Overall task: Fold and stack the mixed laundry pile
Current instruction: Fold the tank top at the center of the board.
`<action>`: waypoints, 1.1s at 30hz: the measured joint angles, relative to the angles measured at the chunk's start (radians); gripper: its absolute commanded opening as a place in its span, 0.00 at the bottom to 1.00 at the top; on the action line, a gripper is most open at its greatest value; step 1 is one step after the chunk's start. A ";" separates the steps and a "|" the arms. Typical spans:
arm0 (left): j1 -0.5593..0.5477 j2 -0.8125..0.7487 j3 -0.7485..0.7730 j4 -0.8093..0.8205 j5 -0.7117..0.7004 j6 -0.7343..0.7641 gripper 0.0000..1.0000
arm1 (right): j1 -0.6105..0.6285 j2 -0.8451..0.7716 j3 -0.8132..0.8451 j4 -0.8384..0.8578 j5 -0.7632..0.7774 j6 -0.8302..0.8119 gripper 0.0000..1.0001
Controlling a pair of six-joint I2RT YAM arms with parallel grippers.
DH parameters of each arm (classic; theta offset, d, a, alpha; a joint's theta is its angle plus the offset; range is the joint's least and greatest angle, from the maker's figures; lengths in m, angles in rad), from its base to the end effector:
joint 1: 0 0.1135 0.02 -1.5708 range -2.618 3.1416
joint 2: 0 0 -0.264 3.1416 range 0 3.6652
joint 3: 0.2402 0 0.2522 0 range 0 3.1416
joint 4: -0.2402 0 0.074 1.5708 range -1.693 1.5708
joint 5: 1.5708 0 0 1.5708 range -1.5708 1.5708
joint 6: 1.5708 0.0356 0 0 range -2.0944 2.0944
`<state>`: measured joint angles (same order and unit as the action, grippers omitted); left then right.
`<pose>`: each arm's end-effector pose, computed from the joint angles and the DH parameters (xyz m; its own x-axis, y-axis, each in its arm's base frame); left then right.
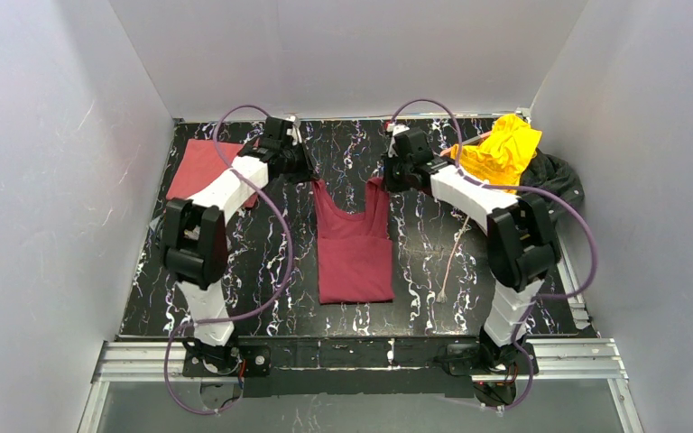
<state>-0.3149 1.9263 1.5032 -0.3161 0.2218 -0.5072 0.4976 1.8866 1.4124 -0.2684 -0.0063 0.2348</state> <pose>0.4162 -0.1438 0.2419 -0.7818 -0.2437 -0.5740 0.0881 0.8681 -0.4885 0.3760 0.2045 0.2319 -0.6899 -0.1100 -0.7155 -0.3299 0.9275 0.1755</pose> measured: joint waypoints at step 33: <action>-0.340 -0.782 -0.963 0.345 -0.182 -0.410 0.00 | 0.193 -0.589 -0.698 0.213 -0.027 0.208 0.01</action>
<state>-0.6552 1.1442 0.5404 0.0288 0.0395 -0.9169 0.6907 1.2976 0.7143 -0.0555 -0.0334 0.4431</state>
